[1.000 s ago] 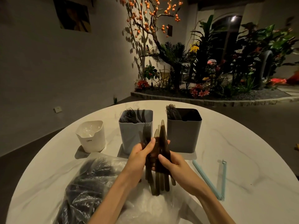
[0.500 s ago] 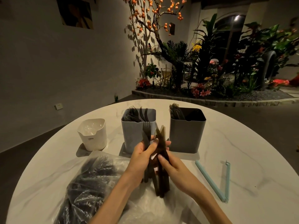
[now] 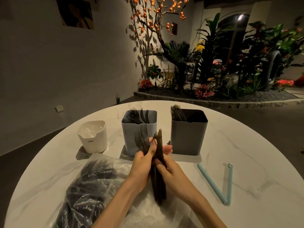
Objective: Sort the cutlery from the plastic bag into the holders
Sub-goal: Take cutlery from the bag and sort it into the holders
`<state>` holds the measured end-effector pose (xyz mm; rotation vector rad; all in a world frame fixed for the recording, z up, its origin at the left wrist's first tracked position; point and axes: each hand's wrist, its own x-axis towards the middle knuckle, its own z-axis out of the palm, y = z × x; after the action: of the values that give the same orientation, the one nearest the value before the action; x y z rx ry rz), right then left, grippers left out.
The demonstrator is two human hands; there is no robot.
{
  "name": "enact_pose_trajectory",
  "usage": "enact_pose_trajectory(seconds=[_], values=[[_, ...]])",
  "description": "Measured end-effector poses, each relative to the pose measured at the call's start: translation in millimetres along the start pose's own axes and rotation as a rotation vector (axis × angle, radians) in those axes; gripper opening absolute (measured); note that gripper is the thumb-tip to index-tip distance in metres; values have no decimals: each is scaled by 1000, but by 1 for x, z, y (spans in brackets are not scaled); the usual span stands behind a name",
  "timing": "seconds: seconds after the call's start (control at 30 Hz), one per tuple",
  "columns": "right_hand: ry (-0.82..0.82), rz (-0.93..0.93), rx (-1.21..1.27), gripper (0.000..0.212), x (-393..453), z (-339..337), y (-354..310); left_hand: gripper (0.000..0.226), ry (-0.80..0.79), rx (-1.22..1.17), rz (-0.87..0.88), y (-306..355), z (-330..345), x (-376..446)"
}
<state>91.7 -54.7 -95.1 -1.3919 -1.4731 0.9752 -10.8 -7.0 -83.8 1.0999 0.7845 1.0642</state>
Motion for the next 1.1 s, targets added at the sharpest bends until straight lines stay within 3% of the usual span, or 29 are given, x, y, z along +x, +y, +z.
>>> enact_pose_trajectory(seconds=[0.3, 0.4, 0.53, 0.63, 0.8, 0.9, 1.1], values=[[62, -69, -62, 42, 3, 17, 14, 50, -15, 37, -15, -3, 3, -2], [93, -53, 55, 39, 3, 14, 11, 54, -41, 43, -6, -1, 5, -3], [197, 26, 253, 20, 1, -1, 4, 48, 44, -81, 52, 0, 4, 2], [270, -34, 381, 21, 1, -16, -1, 47, 81, -135, 109, 4, -1, 7], [396, -173, 467, 27, 0, -27, -13, 43, 90, -28, 185, 6, -6, 3], [474, -159, 407, 38, 0, -23, -7, 51, 47, 67, 155, -2, -7, 3], [399, 61, 265, 62, 7, -17, 16, 54, -5, 166, -73, -19, -11, 4]])
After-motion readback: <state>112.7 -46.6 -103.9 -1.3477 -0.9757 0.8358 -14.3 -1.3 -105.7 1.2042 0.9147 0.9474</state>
